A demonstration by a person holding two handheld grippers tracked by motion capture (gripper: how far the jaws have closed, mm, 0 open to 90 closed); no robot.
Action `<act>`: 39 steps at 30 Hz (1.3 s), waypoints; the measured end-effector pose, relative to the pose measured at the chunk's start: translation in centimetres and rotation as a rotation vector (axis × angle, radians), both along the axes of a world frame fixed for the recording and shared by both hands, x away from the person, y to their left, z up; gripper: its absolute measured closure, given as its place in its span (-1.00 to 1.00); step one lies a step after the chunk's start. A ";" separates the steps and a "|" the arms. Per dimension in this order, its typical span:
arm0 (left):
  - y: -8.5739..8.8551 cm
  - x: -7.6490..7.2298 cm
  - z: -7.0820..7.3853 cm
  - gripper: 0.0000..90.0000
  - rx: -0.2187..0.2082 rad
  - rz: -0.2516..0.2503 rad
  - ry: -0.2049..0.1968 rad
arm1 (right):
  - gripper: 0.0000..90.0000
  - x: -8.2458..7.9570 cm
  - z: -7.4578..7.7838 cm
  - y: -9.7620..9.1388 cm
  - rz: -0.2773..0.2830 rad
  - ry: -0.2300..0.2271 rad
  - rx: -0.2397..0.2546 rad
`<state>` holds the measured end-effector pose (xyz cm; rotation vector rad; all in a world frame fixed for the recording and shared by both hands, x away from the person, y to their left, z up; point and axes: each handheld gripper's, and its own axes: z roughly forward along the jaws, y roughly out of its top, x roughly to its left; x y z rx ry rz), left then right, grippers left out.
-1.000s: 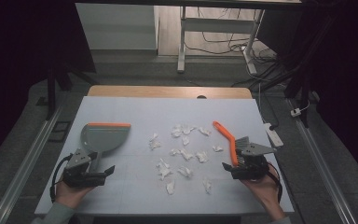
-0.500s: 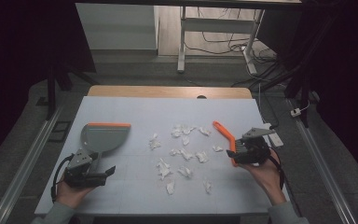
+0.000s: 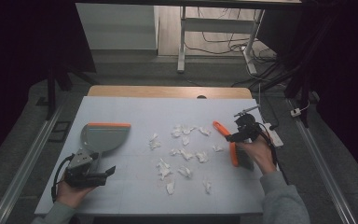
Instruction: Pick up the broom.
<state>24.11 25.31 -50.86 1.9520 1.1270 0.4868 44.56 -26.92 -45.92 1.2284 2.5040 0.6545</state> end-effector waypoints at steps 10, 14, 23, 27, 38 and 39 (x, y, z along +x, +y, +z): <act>-0.1 0.1 -0.2 -0.66 0.007 -0.012 0.003 | -0.18 2.6 -2.0 0.3 -0.049 0.128 -0.101; -0.2 0.1 -0.1 -0.66 0.008 -0.012 0.000 | -0.04 2.9 -2.5 0.5 -0.064 0.152 -0.110; -0.2 0.0 -0.1 -0.66 0.010 -0.011 -0.005 | 0.45 3.1 -3.0 1.3 -0.078 0.194 -0.130; -0.2 0.0 -0.1 -0.66 0.011 -0.011 -0.005 | 0.53 3.3 -3.0 1.4 -0.107 0.208 -0.132; -0.3 -0.3 0.3 -0.65 0.027 -0.002 -0.035 | 0.55 2.0 -0.1 -0.3 -0.116 0.127 -0.009; -0.5 -0.4 0.4 -0.64 0.042 0.001 -0.047 | 0.55 1.7 0.5 -0.6 -0.115 0.112 0.018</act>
